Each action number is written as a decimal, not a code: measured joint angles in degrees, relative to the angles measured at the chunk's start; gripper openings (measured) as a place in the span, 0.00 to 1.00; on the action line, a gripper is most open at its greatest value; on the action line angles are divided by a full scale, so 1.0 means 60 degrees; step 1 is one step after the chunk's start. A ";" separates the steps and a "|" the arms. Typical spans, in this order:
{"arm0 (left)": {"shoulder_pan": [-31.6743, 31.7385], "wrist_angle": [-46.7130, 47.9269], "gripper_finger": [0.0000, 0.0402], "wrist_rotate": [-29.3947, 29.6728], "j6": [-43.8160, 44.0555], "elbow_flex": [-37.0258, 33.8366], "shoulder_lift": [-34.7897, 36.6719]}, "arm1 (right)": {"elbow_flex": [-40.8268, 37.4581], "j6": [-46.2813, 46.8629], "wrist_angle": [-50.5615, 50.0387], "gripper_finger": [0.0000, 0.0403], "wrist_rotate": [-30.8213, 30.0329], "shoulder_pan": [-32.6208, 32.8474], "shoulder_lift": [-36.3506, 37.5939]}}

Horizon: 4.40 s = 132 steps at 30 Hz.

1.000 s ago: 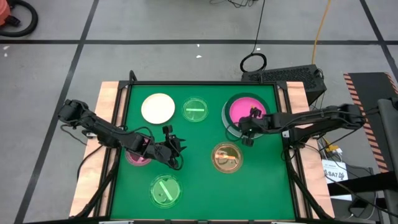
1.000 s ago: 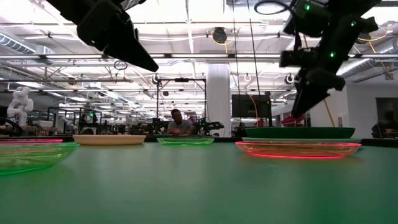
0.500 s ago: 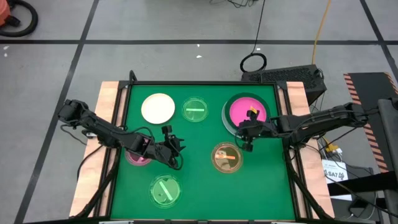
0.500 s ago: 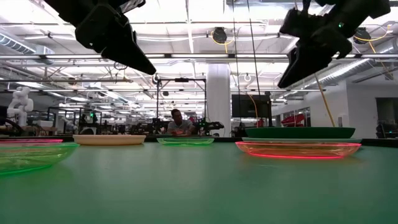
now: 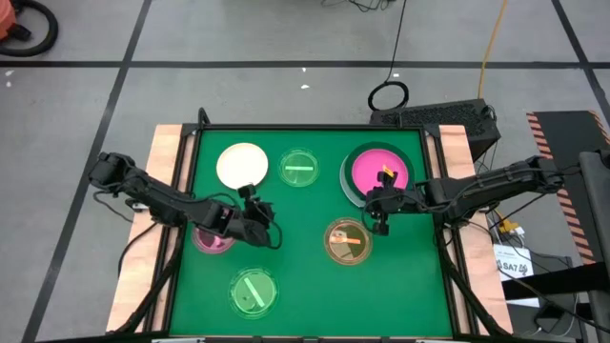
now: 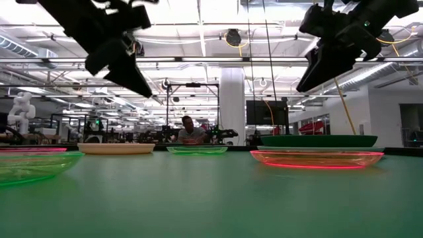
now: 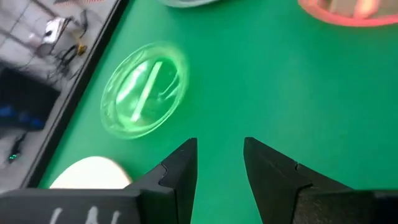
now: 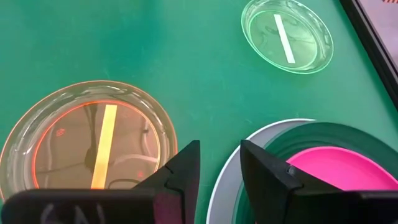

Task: Stack plastic plates
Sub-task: Stack the white plate on the pink plate

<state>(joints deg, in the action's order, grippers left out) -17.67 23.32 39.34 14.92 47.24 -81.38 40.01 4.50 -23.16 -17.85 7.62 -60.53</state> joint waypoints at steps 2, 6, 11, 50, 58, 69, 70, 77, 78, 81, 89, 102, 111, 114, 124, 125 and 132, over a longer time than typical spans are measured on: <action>0.0218 0.0419 0.34 0.0064 -0.0003 0.0000 0.0000 | 0.0000 0.0067 -0.0057 0.27 0.0001 0.0000 0.0000; 0.0760 0.1335 0.34 -0.0048 -0.0167 0.0000 0.0000 | 0.0000 0.0124 -0.0238 0.27 0.0001 0.0000 0.0000; 0.2017 0.2004 0.34 -0.1902 -0.0947 0.0001 0.0469 | 0.0000 0.0111 -0.0268 0.27 0.0001 0.0000 0.0000; 0.4459 0.0563 0.50 -0.3836 -0.1893 -0.2685 0.0772 | -0.0007 0.0340 -0.0465 0.27 0.0016 0.0000 -0.0004; 0.4463 0.0665 0.26 -0.3923 -0.1942 -0.2696 0.0759 | -0.0007 0.0315 -0.0465 0.27 0.0012 0.0000 -0.0004; 0.4463 0.0699 0.09 -0.3972 -0.2478 -0.2696 0.0688 | -0.0007 0.0238 -0.0465 0.27 0.0005 0.0000 -0.0004; 0.4463 0.0710 0.07 -0.3967 -0.2478 -0.2696 0.0688 | -0.0007 0.0238 -0.0465 0.27 0.0005 0.0000 -0.0004; 0.4463 0.0720 0.04 -0.3958 -0.2571 -0.2692 0.0688 | -0.0007 0.0204 -0.0465 0.27 0.0005 0.0000 -0.0004; 0.4463 0.0720 0.04 -0.3958 -0.2604 -0.2692 0.0688 | -0.0007 0.0195 -0.0465 0.27 0.0001 0.0000 -0.0004; 0.4459 0.0658 0.03 -0.3959 -0.2648 -0.2692 0.0688 | -0.0007 0.0162 -0.0465 0.27 0.0001 0.0000 -0.0004; 0.4301 0.0652 0.03 -0.3961 -0.3061 -0.2692 0.0688 | -0.0007 0.0129 -0.0462 0.27 -0.0003 0.0000 -0.0004; 0.3078 0.0451 0.03 -0.2976 -0.3466 -0.2688 0.0685 | -0.0011 -0.0045 -0.0141 0.27 -0.0006 -0.0001 -0.0004; 0.2411 0.0087 0.03 -0.2551 -0.3360 -0.2688 0.0685 | -0.0011 -0.0133 0.0003 0.27 -0.0004 -0.0002 -0.0004; 0.2180 0.0011 0.03 -0.2274 -0.3184 -0.2657 0.0685 | -0.0011 -0.0192 0.0257 0.27 -0.0003 -0.0003 -0.0004; 0.1316 0.0062 0.03 -0.1794 -0.3251 -0.1629 0.0685 | -0.0011 -0.0301 0.1114 0.27 0.0020 0.0001 -0.0005; 0.1224 0.0054 0.03 -0.1794 -0.3344 -0.1476 0.0685 | -0.0011 -0.0301 0.1237 0.27 0.0026 0.0031 -0.0055; 0.0529 -0.0073 0.03 -0.1942 -0.3743 -0.0818 0.0688 | -0.0015 -0.0904 0.2511 0.27 0.0315 0.0462 -0.0662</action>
<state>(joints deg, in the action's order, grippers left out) -14.50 22.88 27.69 -7.54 42.33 -77.25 39.92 -0.92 -8.10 -15.96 10.39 -64.50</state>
